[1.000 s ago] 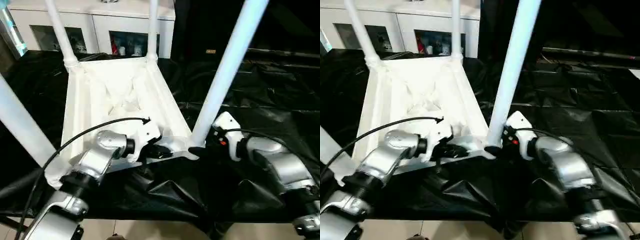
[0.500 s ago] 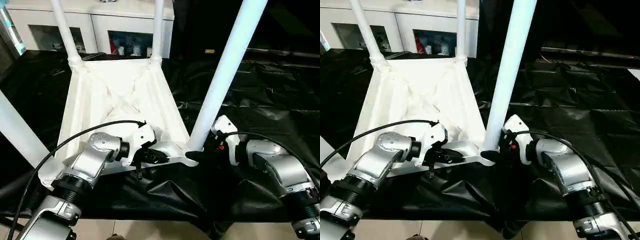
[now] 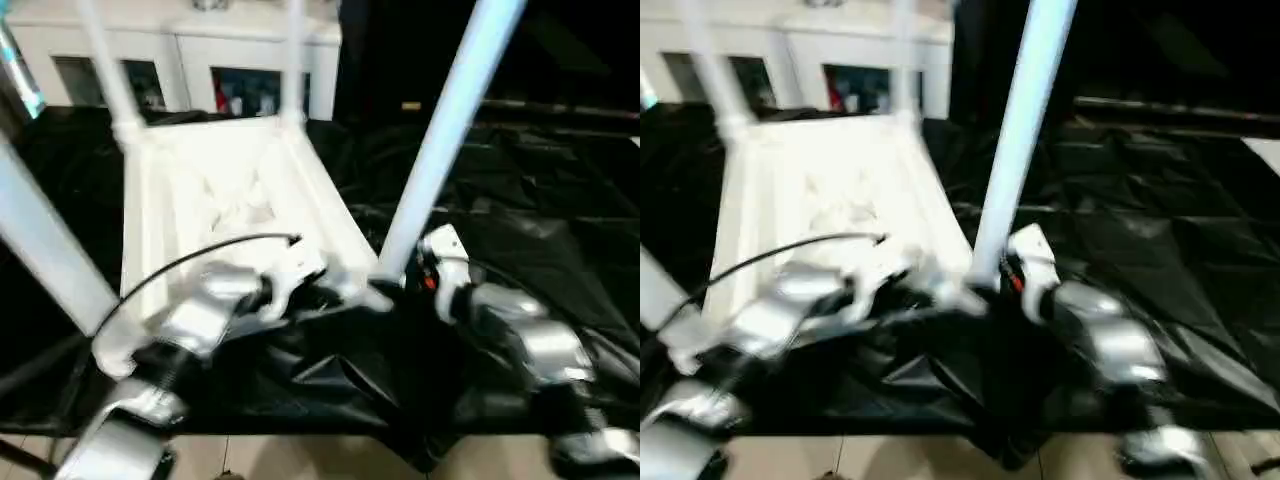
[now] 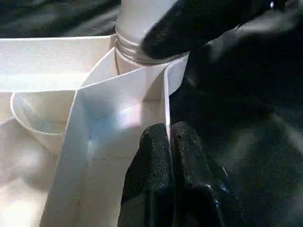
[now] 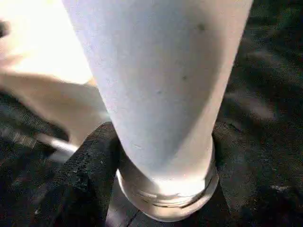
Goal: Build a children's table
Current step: Rotate leg to tighten
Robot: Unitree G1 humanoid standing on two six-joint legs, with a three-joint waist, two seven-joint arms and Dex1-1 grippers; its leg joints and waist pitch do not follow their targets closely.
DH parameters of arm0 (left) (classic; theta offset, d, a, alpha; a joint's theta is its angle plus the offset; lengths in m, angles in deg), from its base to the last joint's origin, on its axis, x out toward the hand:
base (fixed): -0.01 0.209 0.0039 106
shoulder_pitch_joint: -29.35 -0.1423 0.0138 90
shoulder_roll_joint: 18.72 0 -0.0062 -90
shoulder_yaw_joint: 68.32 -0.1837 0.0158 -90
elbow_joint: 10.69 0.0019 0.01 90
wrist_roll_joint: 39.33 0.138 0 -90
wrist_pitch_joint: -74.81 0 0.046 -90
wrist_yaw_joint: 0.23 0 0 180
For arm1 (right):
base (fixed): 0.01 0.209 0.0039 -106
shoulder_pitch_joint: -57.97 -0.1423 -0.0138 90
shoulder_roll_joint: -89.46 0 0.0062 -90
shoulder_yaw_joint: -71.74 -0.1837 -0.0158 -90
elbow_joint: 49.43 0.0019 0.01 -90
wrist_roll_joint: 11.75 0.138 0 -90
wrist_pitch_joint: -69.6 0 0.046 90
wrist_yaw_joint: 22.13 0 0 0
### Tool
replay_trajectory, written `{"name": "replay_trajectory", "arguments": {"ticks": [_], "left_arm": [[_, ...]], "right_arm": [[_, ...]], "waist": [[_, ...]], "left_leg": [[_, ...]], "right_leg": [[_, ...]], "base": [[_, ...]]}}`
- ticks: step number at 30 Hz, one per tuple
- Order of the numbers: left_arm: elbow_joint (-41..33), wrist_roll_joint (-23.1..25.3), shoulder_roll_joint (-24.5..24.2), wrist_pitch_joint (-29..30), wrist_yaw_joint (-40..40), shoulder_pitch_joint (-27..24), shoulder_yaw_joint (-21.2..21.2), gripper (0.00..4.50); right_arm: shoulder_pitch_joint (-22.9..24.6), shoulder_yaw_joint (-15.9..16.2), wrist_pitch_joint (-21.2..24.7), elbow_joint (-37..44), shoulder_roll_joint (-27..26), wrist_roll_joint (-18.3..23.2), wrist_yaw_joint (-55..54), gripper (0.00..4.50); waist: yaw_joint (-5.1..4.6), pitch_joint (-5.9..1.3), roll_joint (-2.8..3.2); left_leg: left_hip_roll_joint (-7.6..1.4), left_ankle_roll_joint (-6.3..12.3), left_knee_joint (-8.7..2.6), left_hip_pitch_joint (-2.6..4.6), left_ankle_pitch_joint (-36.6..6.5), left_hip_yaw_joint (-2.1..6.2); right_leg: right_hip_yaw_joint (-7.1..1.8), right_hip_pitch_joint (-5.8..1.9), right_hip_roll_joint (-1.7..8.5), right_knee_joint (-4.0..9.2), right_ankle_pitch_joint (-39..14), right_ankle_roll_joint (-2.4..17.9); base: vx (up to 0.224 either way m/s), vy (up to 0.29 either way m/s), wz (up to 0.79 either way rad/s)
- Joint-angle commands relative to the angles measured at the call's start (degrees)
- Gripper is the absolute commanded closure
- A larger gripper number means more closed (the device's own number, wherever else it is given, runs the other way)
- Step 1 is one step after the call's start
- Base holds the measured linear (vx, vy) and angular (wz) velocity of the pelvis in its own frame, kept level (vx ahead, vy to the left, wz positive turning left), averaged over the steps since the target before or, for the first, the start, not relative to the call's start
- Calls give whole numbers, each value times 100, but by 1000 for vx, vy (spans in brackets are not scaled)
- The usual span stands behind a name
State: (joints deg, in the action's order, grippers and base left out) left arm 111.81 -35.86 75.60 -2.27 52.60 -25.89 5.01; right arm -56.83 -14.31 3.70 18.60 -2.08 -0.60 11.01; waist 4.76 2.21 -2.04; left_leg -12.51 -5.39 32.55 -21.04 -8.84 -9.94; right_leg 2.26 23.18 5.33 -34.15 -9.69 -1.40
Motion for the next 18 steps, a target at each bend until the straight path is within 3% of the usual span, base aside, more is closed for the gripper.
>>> {"name": "replay_trajectory", "arguments": {"ticks": [1, 3, 5, 6, 8, 10, 13, 18], "left_arm": [[327, 75, 315, 212, -640, 213, 49, 450], [604, 137, 626, 329, -1106, 405, 84, 450], [843, 207, 916, 332, -1448, 560, 81, 450], [911, 233, 1034, 329, -1525, 607, 49, 450], [991, 277, 1197, 285, -1601, 666, -26, 450], [1000, 299, 1243, 230, -1569, 674, -81, 450], [1013, 320, 1157, 112, -1455, 650, -106, 450], [980, 285, 895, -15, -1072, 589, -88, 450]], "right_arm": [[-133, -148, 154, -473, -428, -81, -890, 181], [-385, -487, 228, -916, -874, -29, -1816, 182], [-634, -725, 201, -1317, -1232, -2, -2431, 182], [-724, -735, 120, -1421, -1357, -30, -2551, 182], [-848, -602, -24, -1498, -1513, -120, -2549, 182], [-894, -481, -145, -1485, -1562, -180, -2460, 127], [-950, -411, -309, -1483, -1551, -277, -2286, 91], [-920, -306, -443, -1332, -1208, -389, -1881, 56]], "waist": [[-10, -308, -29], [-46, -301, -10], [-45, -317, -6], [-62, -313, -5], [-61, -327, -5], [-55, -332, -12], [-40, -349, -25], [-37, -327, -31]], "left_leg": [[1, -134, -397, 62, -1974, -34], [15, -209, -405, 77, -2053, -32], [19, -255, -406, 79, -2023, -19], [24, -245, -400, 85, -2057, -22], [27, -227, -406, 63, -2027, -18], [26, -187, -402, 51, -1950, -24], [27, -71, -386, 32, -1645, -41], [22, -48, -406, 36, -1793, -34]], "right_leg": [[-115, -176, 176, 476, -2167, 789], [-118, -139, 173, 475, -2238, 836], [-108, -155, 171, 479, -2201, 793], [-113, -142, 162, 484, -2121, 798], [-105, -173, 161, 482, -1986, 768], [-109, -185, 158, 467, -1773, 785], [-114, -223, 153, 413, -1260, 914], [-107, -224, 162, 449, -1618, 860]], "base": [[0, 0, 0], [0, 0, 0], [0, 0, 0], [0, 0, 0], [0, 0, 0], [0, 0, 0], [0, 0, 0], [0, 0, 0]]}}
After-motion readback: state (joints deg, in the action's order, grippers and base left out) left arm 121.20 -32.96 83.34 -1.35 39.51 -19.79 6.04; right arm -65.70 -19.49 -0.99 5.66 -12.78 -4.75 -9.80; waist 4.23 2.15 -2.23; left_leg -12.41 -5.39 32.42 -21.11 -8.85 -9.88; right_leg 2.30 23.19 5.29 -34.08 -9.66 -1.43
